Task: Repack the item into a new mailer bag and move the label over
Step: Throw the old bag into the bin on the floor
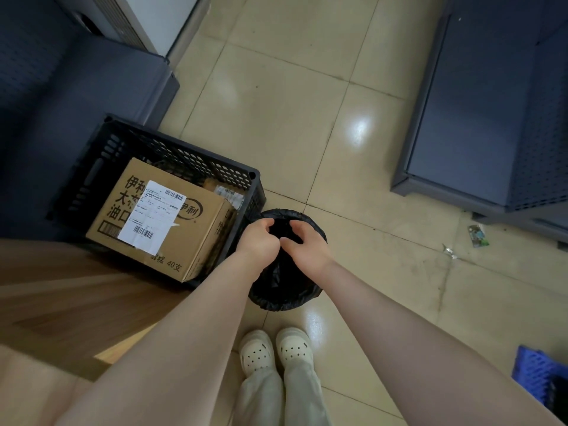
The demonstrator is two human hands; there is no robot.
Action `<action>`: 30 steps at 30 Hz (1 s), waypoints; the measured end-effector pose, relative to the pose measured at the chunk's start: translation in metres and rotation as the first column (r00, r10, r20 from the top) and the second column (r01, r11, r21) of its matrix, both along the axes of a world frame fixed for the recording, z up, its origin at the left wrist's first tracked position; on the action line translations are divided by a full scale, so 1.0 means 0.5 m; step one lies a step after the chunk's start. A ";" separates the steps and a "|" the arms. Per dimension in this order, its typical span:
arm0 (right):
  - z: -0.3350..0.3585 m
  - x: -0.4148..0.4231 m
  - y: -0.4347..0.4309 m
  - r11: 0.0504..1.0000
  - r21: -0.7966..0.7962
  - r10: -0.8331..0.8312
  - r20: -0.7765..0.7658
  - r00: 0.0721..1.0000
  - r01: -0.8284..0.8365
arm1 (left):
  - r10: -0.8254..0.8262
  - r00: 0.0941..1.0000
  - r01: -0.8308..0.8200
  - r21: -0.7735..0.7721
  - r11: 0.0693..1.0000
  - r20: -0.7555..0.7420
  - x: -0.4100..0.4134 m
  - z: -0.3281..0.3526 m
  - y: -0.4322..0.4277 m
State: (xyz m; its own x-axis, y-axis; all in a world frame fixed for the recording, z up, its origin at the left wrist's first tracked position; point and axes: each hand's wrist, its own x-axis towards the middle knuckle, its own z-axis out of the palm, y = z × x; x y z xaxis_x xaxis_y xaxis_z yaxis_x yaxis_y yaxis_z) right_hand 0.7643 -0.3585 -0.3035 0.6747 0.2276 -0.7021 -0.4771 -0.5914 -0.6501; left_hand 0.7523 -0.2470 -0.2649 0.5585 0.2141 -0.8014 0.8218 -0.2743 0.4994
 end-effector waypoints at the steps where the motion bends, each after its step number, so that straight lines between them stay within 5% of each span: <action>1: 0.008 0.001 0.000 1.000 0.007 0.005 0.004 1.000 -0.005 | -0.011 1.000 0.011 0.002 1.000 0.009 0.002 0.008 -0.002; 13: 0.233 0.017 0.027 0.984 0.143 0.071 0.242 0.968 -0.108 | 0.056 0.961 -0.057 -0.003 0.998 0.270 0.008 0.215 0.009; 20: 0.413 -0.007 0.072 0.935 0.263 0.118 0.400 0.909 -0.237 | 0.392 0.752 -0.337 -0.202 0.920 0.530 -0.074 0.377 0.051; 30: 0.598 -0.130 0.256 0.798 0.344 0.273 0.527 0.805 -0.495 | 0.598 0.490 -0.589 -0.265 0.764 0.634 -0.257 0.578 0.190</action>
State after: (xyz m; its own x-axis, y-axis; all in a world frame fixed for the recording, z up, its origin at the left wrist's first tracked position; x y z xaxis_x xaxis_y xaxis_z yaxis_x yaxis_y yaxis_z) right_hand 0.6993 -0.2304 -0.0044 0.6594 0.7434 -0.1120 0.1210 -0.2519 -0.9602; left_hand 0.6240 -0.1520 0.0243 0.6630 0.6925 -0.2846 0.2431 0.1603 0.9566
